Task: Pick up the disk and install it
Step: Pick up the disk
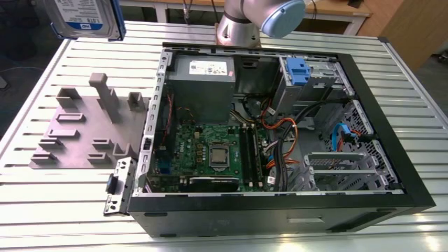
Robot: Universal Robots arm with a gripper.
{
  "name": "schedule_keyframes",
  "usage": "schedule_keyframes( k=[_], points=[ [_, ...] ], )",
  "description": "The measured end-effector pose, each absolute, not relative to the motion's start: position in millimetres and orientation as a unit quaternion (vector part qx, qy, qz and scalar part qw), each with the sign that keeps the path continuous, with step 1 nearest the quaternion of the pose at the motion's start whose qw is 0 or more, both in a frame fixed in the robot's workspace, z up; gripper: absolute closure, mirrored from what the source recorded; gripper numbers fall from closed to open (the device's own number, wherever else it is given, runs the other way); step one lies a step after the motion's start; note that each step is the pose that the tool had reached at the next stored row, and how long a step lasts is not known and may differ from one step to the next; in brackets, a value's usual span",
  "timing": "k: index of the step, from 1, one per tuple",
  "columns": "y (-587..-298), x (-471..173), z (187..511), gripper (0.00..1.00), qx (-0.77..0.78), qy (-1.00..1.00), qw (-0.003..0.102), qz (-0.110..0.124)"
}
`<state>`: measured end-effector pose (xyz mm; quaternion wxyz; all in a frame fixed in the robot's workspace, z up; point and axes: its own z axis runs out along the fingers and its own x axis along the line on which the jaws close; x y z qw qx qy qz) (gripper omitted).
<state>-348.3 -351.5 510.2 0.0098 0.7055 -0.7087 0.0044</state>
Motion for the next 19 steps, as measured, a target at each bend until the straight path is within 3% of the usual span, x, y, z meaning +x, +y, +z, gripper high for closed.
schedule_keyframes(
  k=[19],
  points=[
    [-361.2, -341.7, 510.1, 0.64, 0.705, -0.709, 0.011, 0.005]
  ],
)
